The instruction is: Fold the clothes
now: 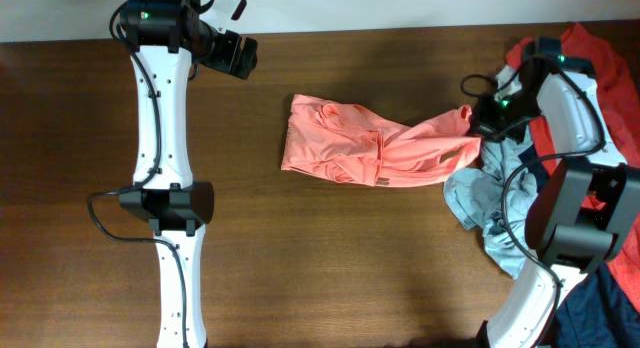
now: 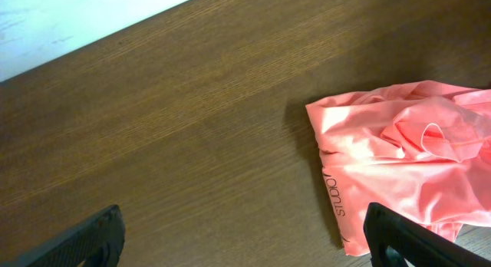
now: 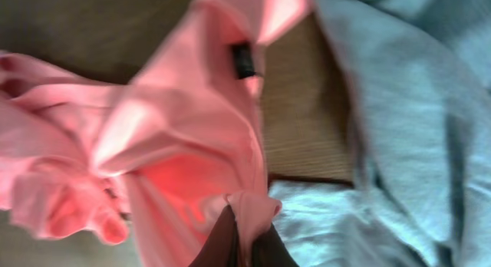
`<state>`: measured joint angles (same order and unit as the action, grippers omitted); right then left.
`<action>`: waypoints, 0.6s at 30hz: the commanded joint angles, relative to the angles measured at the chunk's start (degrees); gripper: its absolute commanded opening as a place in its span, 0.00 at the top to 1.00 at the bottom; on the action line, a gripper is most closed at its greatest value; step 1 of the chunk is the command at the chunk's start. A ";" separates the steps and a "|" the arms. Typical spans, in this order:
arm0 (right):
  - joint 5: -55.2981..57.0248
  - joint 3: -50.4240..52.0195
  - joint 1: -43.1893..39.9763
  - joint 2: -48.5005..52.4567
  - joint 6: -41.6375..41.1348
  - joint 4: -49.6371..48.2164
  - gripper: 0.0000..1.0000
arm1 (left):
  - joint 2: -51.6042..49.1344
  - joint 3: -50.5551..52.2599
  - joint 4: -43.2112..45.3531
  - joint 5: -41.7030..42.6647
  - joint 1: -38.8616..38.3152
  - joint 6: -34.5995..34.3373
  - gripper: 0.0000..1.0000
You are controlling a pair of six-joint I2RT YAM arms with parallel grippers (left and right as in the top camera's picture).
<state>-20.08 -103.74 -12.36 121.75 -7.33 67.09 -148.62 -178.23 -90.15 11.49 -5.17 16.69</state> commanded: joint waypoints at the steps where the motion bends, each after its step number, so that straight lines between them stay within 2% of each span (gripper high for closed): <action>1: -1.53 -2.49 4.17 -3.56 1.09 0.46 0.96 | 0.13 -0.09 0.44 -0.44 0.83 -0.63 0.01; 10: -2.25 -3.48 16.59 -3.76 -2.78 -4.81 0.96 | 0.13 -0.09 1.20 -0.39 5.90 -2.60 0.01; 18: -2.21 -8.98 21.09 -3.76 -4.15 -7.13 0.96 | 0.13 -0.09 0.76 -0.35 10.60 -3.65 0.01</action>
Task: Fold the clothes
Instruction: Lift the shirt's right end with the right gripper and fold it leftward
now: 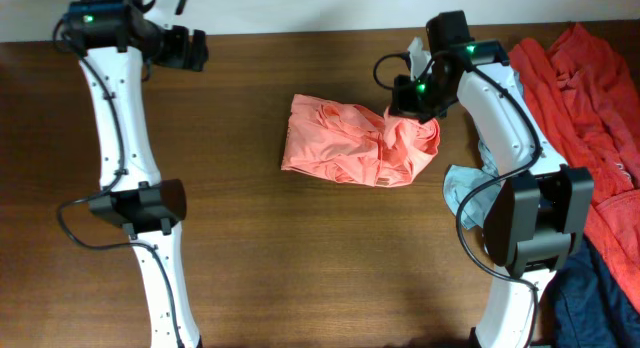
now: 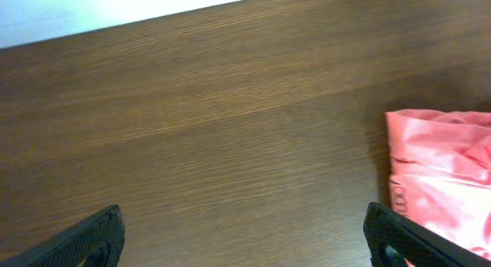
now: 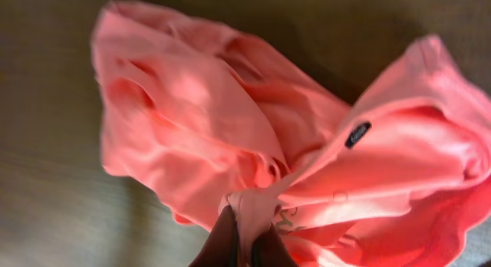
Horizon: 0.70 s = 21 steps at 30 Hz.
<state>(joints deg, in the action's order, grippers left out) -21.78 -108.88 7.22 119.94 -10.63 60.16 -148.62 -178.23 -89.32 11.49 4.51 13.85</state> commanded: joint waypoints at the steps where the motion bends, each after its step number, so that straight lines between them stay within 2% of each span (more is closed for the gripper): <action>1: -0.50 -5.07 2.01 -1.95 -0.85 -0.24 0.96 | 0.13 -0.09 -0.07 -0.37 1.01 -0.79 0.01; 6: -0.31 -9.70 4.85 -1.95 -1.99 -3.10 0.96 | 0.13 -0.09 0.00 -0.39 1.05 -0.76 0.01; 14: 0.00 -9.97 12.39 -1.81 -3.39 -9.88 0.96 | 0.13 -0.09 -0.02 -0.37 2.51 -0.79 0.01; 21: 8.63 -9.97 21.20 0.44 -3.72 -13.57 0.96 | 0.13 -0.09 -0.26 -0.39 3.32 -0.79 0.01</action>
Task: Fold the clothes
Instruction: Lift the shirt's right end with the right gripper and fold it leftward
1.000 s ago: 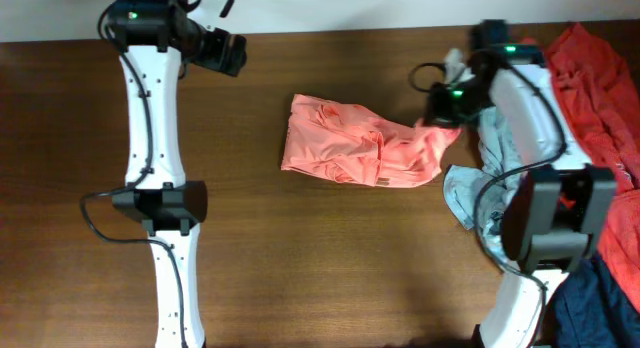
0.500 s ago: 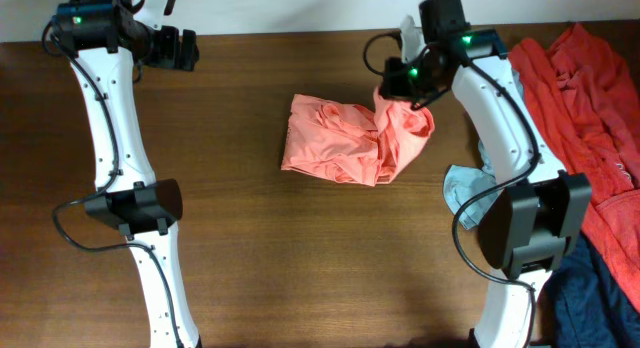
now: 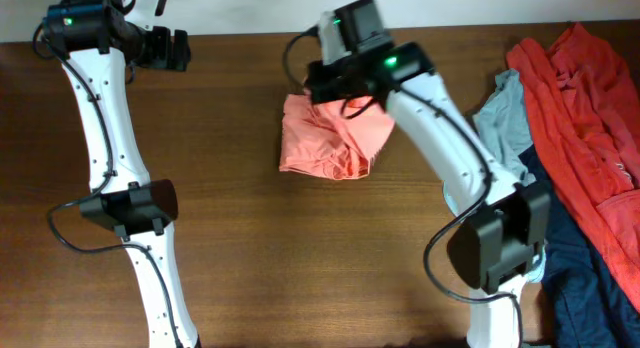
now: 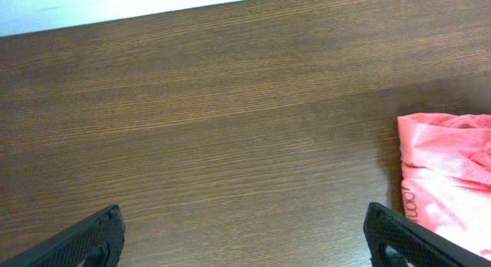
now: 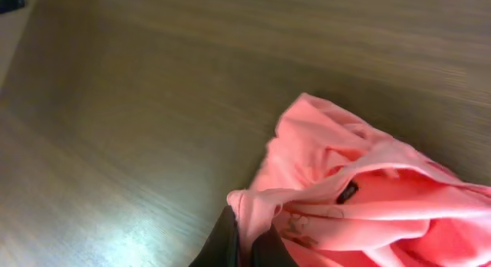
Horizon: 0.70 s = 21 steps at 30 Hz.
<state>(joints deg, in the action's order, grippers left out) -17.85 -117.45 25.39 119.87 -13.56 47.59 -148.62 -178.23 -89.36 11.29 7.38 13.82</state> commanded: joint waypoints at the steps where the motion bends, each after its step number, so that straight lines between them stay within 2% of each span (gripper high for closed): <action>1: 5.01 -1.40 4.39 1.66 -0.98 -2.01 0.96 | 0.13 -0.09 -0.24 -0.20 0.57 -0.74 0.01; 10: 4.42 -1.40 12.98 10.49 -2.38 -3.78 0.95 | 0.13 -0.09 -0.48 -0.20 1.70 -0.74 0.01; 11: 4.39 -1.40 13.75 11.23 -2.38 -4.15 0.91 | 0.13 -0.09 -0.48 -0.20 1.70 -0.74 0.01; 12: 4.39 -1.40 14.73 12.41 -2.38 -4.46 0.82 | 0.13 -0.09 -0.52 -0.20 1.70 -0.74 0.01; 15: 4.48 -1.40 16.22 13.25 -1.70 -3.93 0.38 | 0.13 -0.09 -0.52 -0.20 1.79 -0.74 0.01; 17: 4.39 -1.60 16.20 12.50 -1.73 -3.48 0.29 | 0.13 -0.09 -0.52 -0.20 1.86 -0.72 0.01; 21: 4.48 -5.62 14.56 9.09 -0.98 1.09 0.24 | 0.13 -0.09 -0.55 0.04 1.84 -0.74 0.01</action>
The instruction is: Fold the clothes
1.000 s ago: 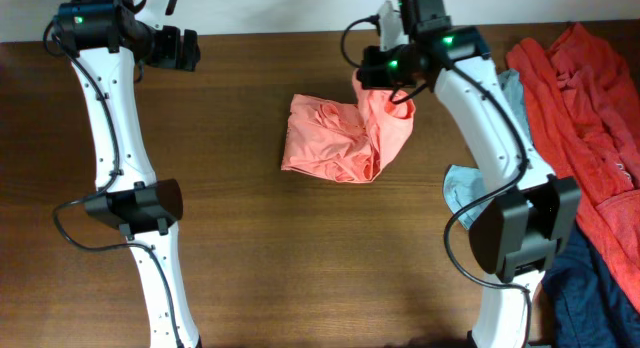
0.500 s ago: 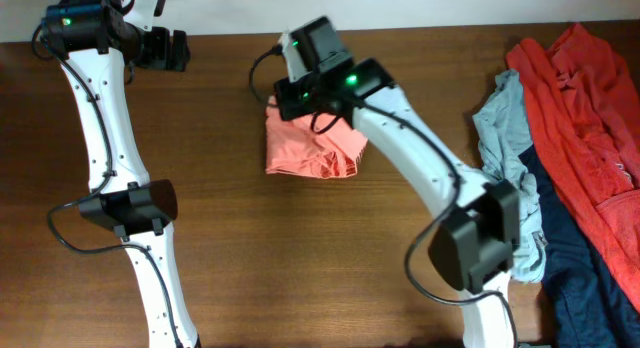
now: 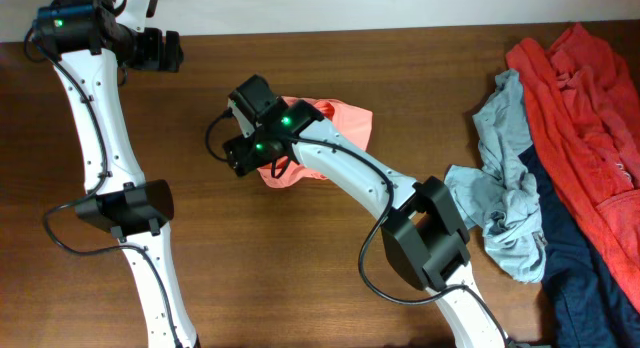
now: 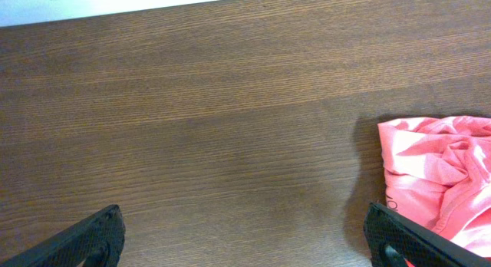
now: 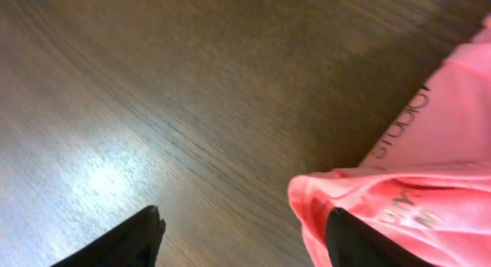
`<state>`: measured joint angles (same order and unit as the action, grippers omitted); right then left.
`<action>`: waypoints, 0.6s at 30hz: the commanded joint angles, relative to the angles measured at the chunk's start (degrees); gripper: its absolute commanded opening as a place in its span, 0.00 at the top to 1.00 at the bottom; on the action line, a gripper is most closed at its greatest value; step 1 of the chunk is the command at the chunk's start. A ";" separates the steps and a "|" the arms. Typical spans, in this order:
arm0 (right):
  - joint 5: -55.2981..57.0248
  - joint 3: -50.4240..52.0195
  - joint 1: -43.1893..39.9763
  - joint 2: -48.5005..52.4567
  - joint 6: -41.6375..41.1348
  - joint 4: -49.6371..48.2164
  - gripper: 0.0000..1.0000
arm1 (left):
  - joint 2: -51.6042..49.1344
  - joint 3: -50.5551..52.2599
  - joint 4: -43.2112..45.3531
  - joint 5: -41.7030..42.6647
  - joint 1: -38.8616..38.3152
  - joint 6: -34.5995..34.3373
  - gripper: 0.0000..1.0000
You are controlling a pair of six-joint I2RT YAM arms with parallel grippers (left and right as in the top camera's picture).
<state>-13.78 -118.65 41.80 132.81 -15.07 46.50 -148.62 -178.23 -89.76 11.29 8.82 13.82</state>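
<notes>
The pink garment [image 3: 345, 120] lies bunched in a heap at the table's middle, partly under my right arm. It shows at the right edge of the right wrist view [image 5: 430, 167] and of the left wrist view [image 4: 437, 163]. My right gripper [image 3: 238, 156] stands open at the heap's left edge, one finger over bare wood and the other [image 5: 360, 238] against the cloth, nothing held [image 5: 249, 240]. My left gripper [image 3: 168, 51] is open over bare wood at the far left [image 4: 244, 240].
A pile of clothes lies at the table's right: a red garment [image 3: 580, 88], a grey-blue one [image 3: 500, 188] and a dark blue one [image 3: 590, 288]. The brown table [image 3: 300, 278] meets a white wall along its far edge.
My right gripper was shut on an edge of the pink garment above its left part. Now it is open lower at the heap's left edge, and the cloth lies more bunched.
My right gripper was shut on the pink garment's right end beside the clothes pile, the garment stretched out. Then it held that end over the garment's right part, then over its left. Now the end lies released. My open left gripper shifted leftward.
</notes>
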 commanded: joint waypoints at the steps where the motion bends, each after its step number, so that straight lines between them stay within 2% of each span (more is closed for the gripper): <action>1: 0.44 -5.73 -2.32 -4.72 1.16 3.34 0.22 | 0.13 -0.09 -0.15 0.52 0.35 -0.74 0.01; 4: 3.15 -13.22 -5.62 -7.04 1.29 9.94 0.19 | 0.13 0.09 0.11 6.29 0.35 0.09 0.01; 8: 5.35 -20.17 -13.07 -7.21 0.96 18.75 0.18 | 0.02 4.00 1.16 12.02 -2.05 6.93 0.07; 12: 4.92 -20.44 -18.38 -7.21 -0.48 22.29 0.17 | 0.02 10.67 2.86 12.13 -5.92 12.79 0.09; 18: 4.35 -20.44 -26.45 -7.19 -0.46 26.16 0.16 | 0.02 19.39 5.33 18.25 -12.68 26.29 0.11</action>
<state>-9.91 -138.69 17.82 125.95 -15.05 71.46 -148.62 -161.42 -85.47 24.43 -0.62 29.54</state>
